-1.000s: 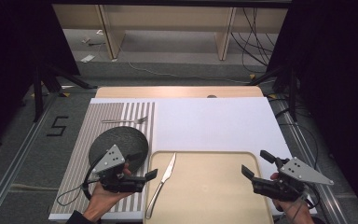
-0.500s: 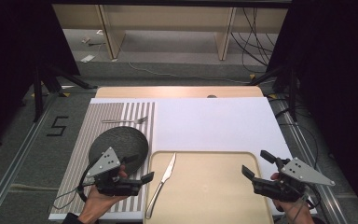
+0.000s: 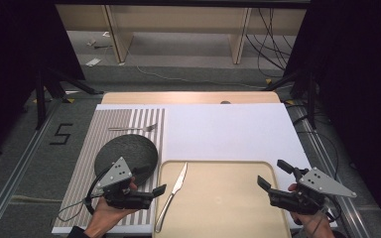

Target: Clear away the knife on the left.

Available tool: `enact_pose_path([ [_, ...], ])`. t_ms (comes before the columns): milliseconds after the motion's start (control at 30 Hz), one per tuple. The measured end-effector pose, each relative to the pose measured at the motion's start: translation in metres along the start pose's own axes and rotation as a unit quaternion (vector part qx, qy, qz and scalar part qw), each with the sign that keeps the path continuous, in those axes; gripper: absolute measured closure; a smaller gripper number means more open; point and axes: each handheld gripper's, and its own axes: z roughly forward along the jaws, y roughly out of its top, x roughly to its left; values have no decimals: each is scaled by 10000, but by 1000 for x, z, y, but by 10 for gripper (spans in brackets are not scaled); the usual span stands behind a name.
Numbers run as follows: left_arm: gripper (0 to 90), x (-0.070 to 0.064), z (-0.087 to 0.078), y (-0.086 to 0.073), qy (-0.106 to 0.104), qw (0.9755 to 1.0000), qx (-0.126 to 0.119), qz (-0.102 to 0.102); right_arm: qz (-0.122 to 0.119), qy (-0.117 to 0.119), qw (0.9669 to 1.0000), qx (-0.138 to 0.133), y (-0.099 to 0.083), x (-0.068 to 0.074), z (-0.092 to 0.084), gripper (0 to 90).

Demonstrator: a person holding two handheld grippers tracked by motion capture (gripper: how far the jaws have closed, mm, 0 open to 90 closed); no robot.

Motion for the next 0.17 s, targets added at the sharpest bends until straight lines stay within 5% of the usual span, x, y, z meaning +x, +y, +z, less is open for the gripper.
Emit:
enact_pose_path([
  [167,165,0,2,-1,3,10000,59,25,-6,1,10000,2,0,0,0,193],
])
